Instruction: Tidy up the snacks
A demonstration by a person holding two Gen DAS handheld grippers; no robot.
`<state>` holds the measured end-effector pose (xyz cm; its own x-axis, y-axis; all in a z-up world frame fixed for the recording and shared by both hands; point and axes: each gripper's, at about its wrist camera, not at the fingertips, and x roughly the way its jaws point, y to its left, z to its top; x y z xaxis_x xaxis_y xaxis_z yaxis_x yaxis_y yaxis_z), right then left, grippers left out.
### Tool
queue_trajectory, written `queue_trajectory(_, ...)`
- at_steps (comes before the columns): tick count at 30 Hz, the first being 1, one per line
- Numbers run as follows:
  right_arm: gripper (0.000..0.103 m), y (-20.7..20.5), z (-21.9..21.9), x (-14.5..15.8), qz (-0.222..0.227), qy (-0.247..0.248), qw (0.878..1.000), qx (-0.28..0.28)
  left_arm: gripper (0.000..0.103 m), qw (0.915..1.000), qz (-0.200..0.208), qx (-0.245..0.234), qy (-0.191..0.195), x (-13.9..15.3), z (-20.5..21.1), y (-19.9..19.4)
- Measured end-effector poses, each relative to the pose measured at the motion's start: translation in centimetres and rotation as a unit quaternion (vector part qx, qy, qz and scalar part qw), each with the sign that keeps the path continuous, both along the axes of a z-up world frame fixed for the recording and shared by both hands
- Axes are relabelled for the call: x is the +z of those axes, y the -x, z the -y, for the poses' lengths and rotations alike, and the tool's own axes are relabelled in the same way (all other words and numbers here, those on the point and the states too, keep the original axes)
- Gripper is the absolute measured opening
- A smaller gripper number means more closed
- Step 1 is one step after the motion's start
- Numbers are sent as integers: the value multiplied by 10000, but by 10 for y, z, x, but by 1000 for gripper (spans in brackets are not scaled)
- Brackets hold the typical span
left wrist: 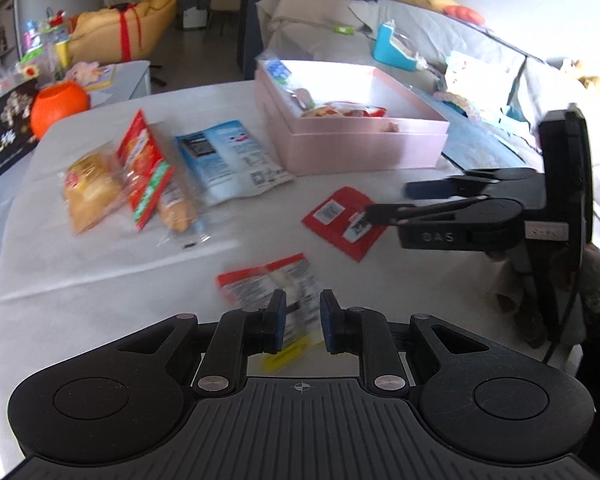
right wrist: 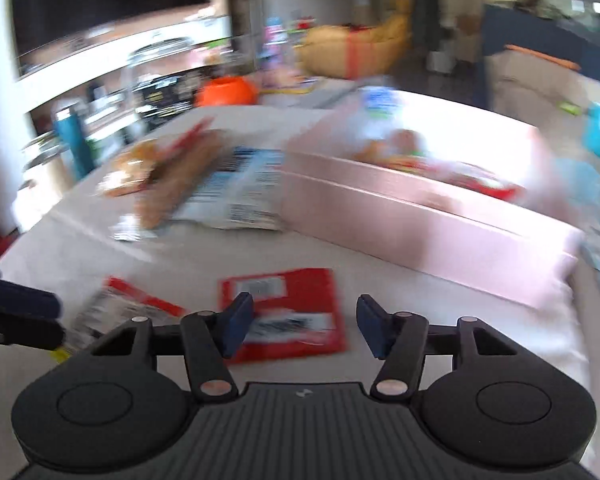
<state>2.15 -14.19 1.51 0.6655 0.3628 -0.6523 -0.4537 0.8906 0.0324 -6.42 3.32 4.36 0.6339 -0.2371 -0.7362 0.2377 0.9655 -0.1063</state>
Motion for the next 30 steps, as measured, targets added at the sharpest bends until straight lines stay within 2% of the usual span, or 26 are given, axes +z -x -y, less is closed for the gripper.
queue_trajectory(1,60,2,8,-2,69,24,9999,-147,21,9999,17,-33,-97,-1,8,-4)
queue_trajectory(3,72,2,24,-6,-40,-162,9991,-391,22,9992,37,-106,-379,-4,24,-10)
queue_trajectory(5,73,-3,35,-7,-165,-455,9973,-544,23,9975,47,-228,-673,-9,38,-13)
queue_trajectory(10,79,-6,45,-9,-211,-697,9947,-729,28,9867,198,-493,-1536,-21,57,-12)
queue_trajectory(16,82,-5,45,-10,-216,-740,9943,-738,28,9841,101,-258,-1756,-20,47,-18)
queue_trajectory(19,84,-6,46,-9,-221,-749,9940,-762,28,9863,6,-217,-1632,-22,45,-21)
queue_trajectory(22,84,-6,46,-9,-225,-759,9939,-769,49,9911,-124,-231,-1304,-21,44,-24)
queue_trajectory(24,85,-6,45,-9,-228,-755,9939,-765,70,9946,-240,-345,-951,-21,42,-26)
queue_trajectory(25,85,-6,45,-9,-229,-752,9940,-762,72,9959,-289,-406,-750,-20,40,-27)
queue_trajectory(27,85,-6,45,-9,-227,-750,9940,-763,70,9978,-284,-387,-453,-16,34,-25)
queue_trajectory(28,85,-6,45,-9,-228,-755,9940,-764,68,9985,-210,-308,-397,-12,29,-23)
queue_trajectory(30,85,-6,45,-9,-228,-754,9940,-763,66,9986,26,-13,-524,-5,20,-19)
